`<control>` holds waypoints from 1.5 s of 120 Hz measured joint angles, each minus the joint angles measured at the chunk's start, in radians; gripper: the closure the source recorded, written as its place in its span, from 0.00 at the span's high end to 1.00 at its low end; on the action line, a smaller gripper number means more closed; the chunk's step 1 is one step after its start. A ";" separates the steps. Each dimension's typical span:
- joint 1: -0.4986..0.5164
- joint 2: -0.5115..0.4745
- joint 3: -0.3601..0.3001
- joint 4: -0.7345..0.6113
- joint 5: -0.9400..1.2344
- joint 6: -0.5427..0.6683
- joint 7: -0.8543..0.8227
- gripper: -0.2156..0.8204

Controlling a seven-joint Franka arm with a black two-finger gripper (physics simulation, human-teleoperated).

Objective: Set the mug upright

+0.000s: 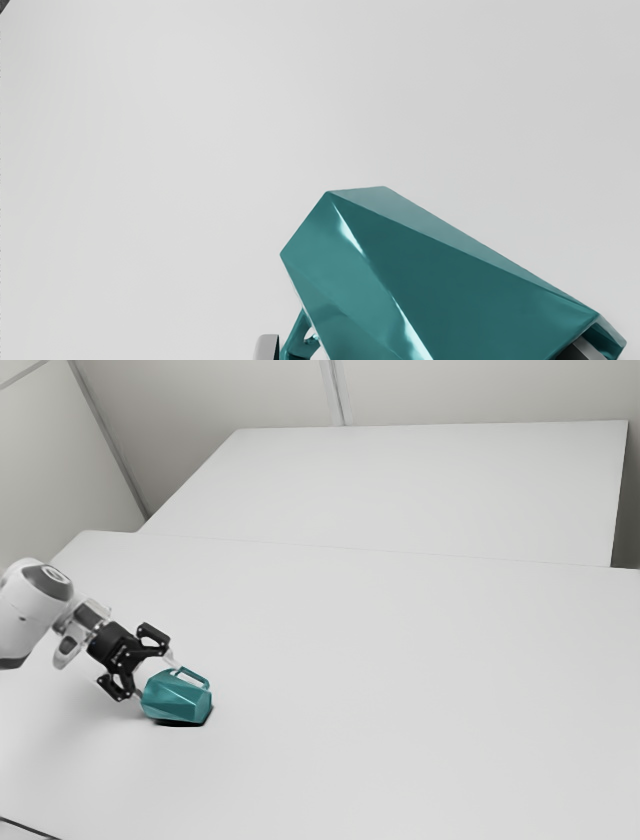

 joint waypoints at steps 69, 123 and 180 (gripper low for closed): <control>-0.024 -0.023 -0.023 0.014 0.006 0.049 0.000 0.11; -0.068 -0.111 -0.072 0.020 0.044 0.074 0.000 0.04; -0.333 -0.232 -0.147 -0.005 0.429 0.323 0.000 0.03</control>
